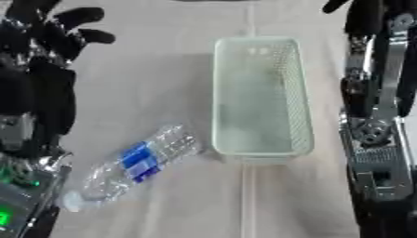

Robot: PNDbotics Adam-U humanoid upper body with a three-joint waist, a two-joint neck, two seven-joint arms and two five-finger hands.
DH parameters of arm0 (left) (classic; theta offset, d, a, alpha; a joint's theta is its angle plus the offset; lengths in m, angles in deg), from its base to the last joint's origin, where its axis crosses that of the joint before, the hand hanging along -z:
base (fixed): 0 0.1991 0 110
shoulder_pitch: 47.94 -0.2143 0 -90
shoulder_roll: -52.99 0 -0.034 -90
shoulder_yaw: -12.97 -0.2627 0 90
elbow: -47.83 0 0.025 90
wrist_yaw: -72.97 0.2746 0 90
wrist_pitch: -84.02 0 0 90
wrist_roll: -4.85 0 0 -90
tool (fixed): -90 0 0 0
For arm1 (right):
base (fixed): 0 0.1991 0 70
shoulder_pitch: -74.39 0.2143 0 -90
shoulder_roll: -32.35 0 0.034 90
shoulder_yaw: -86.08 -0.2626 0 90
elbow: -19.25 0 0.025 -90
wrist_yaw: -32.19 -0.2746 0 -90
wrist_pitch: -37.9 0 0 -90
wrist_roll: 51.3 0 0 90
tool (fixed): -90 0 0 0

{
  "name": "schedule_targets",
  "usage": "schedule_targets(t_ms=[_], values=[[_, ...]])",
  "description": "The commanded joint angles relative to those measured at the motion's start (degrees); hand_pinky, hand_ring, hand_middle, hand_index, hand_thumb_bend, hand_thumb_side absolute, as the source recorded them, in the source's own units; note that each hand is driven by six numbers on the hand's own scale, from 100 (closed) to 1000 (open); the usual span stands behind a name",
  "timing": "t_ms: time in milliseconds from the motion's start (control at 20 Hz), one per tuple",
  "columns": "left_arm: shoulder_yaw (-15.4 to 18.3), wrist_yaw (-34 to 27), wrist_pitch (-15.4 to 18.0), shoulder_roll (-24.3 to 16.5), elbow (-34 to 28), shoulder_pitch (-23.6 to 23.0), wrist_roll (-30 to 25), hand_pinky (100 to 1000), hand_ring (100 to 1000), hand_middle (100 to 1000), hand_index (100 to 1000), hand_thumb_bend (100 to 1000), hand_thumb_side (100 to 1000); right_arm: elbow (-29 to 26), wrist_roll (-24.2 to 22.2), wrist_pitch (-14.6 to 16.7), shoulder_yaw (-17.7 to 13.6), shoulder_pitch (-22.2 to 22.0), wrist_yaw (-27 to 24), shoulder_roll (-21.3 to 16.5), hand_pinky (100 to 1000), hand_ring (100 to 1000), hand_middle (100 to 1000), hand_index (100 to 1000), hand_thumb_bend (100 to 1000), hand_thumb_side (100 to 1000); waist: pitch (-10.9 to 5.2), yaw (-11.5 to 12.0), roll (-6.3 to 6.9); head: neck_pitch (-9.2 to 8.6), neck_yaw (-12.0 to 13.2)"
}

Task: Pick up objects on the table and place them in the box.

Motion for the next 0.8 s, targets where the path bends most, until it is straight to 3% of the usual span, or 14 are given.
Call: schedule_targets(t_ms=[50, 200, 450, 800], values=[[0.9, 2.4, -2.5, -4.6, -1.0, 1.4, -1.6, 602, 761, 813, 921, 536, 624, -0.6, -0.1, -0.1, -0.1, -0.1, 0.2, -0.4, 402, 665, 826, 865, 190, 1000, -1.44, 0.0, 0.23, 0.23, -0.9], [0.4, 2.6, -8.2, -10.4, -1.0, 2.4, -3.3, 565, 746, 770, 922, 566, 603, -0.5, -0.2, 0.0, 0.1, -0.3, 0.2, -0.6, 401, 665, 826, 866, 192, 1000, -1.7, -0.2, 0.78, 0.3, -0.9], [-1.7, -5.6, -18.9, -21.0, -1.0, 3.2, -7.1, 551, 761, 696, 952, 624, 552, -0.2, -0.6, 0.1, 0.3, -0.9, 0.2, -1.0, 400, 664, 826, 866, 192, 1000, -2.17, -0.3, 1.94, 0.29, -1.2], [-3.1, -19.6, -26.0, -30.6, -1.0, 2.9, -8.4, 538, 756, 610, 948, 661, 569, 0.0, -1.0, 0.1, 0.4, -1.4, 0.2, -1.4, 401, 664, 826, 866, 189, 1000, -2.87, -0.1, 3.17, 0.2, -1.5]])
